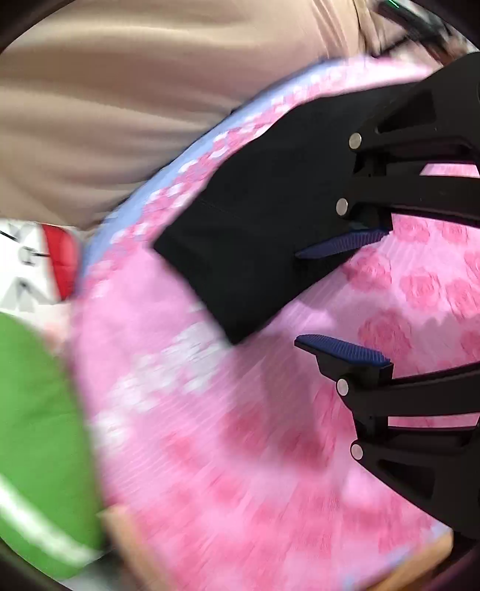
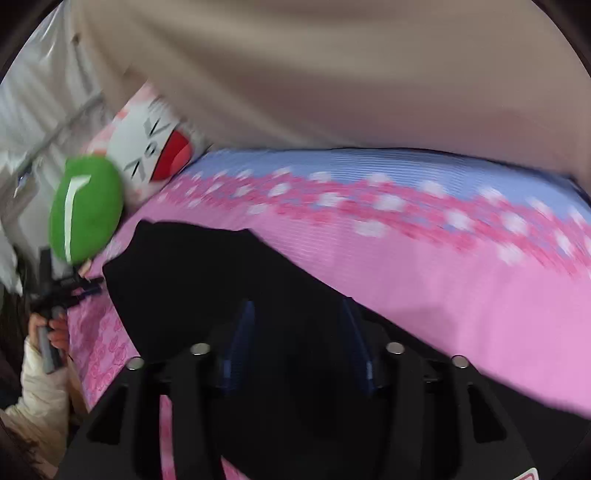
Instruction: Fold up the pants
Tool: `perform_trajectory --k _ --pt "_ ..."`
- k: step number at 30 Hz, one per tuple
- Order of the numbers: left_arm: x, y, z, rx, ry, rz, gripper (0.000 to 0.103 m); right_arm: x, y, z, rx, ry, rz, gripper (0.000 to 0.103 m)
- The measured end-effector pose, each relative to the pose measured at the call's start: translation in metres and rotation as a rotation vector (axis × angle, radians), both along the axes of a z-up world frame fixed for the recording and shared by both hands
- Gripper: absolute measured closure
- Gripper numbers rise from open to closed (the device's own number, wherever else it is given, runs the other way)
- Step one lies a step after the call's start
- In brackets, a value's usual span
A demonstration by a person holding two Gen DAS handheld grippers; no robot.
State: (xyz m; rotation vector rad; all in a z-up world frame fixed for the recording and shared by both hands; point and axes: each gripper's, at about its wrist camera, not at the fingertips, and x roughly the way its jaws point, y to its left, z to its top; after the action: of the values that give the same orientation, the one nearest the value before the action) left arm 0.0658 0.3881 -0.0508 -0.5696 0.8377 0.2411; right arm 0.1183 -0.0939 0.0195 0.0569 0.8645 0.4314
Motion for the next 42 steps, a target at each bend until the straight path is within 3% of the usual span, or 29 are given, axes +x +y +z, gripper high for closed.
perform_trajectory --k 2,3,4,6,9,11,13,17,21,24,26,27,28,32,35,36,37,39,42 --pt "-0.009 -0.005 0.025 0.114 -0.048 0.025 0.054 0.027 0.033 -0.007 -0.030 -0.004 0.049 0.046" --pt "-0.010 -0.006 0.033 0.135 -0.060 0.038 0.049 0.046 0.050 -0.014 -0.041 0.010 0.086 0.046" --pt "-0.011 -0.007 0.038 0.135 -0.076 0.039 0.041 0.063 0.063 -0.022 -0.043 0.036 0.101 0.046" --pt "0.000 -0.019 0.039 0.101 -0.090 -0.023 0.036 0.087 0.079 -0.039 -0.011 0.112 0.120 0.047" --pt "0.023 -0.041 0.016 0.083 -0.032 -0.109 0.036 0.113 0.088 -0.062 0.121 0.245 0.166 0.081" --pt "0.037 -0.052 -0.009 0.065 0.035 -0.154 0.036 0.126 0.090 -0.071 0.201 0.325 0.190 0.084" --pt "0.043 -0.058 -0.030 0.053 0.085 -0.184 0.036 0.130 0.092 -0.076 0.210 0.354 0.179 0.084" --pt "0.036 -0.065 -0.034 0.139 0.090 -0.200 0.036 0.146 0.089 -0.082 0.216 0.393 0.112 0.083" --pt "0.031 -0.073 -0.036 0.195 0.074 -0.235 0.036 0.152 0.091 -0.071 0.162 0.311 0.054 0.065" --pt "0.030 -0.074 -0.037 0.214 0.070 -0.243 0.034 0.149 0.103 -0.076 0.143 0.373 0.117 0.065" --pt "0.031 -0.074 -0.037 0.204 0.063 -0.248 0.031 0.142 0.110 -0.077 0.094 0.367 0.138 0.063" --pt "0.030 -0.074 -0.038 0.199 0.059 -0.253 0.029 0.139 0.111 -0.078 0.086 0.360 0.142 0.069" --pt "0.032 -0.075 -0.039 0.197 0.056 -0.258 0.027 0.137 0.113 -0.079 0.079 0.350 0.150 0.091" --pt "0.033 -0.081 -0.040 0.222 0.056 -0.257 0.021 0.131 0.123 -0.060 0.032 0.243 0.156 0.094" --pt "0.036 -0.083 -0.040 0.227 0.060 -0.241 0.018 0.148 0.108 -0.045 0.064 0.158 0.077 0.100" --pt "0.037 -0.084 -0.040 0.230 0.061 -0.239 0.017 0.159 0.107 -0.053 0.002 0.138 0.041 0.103" --pt "0.038 -0.086 -0.041 0.237 0.063 -0.238 0.015 0.169 0.105 -0.066 -0.053 0.156 0.010 0.103" --pt "0.039 -0.089 -0.041 0.264 0.067 -0.238 0.015 0.176 0.096 -0.080 -0.071 0.207 -0.048 0.103" --pt "0.035 -0.086 -0.039 0.249 0.062 -0.230 0.015 0.141 0.085 -0.042 -0.009 0.054 -0.061 0.103"
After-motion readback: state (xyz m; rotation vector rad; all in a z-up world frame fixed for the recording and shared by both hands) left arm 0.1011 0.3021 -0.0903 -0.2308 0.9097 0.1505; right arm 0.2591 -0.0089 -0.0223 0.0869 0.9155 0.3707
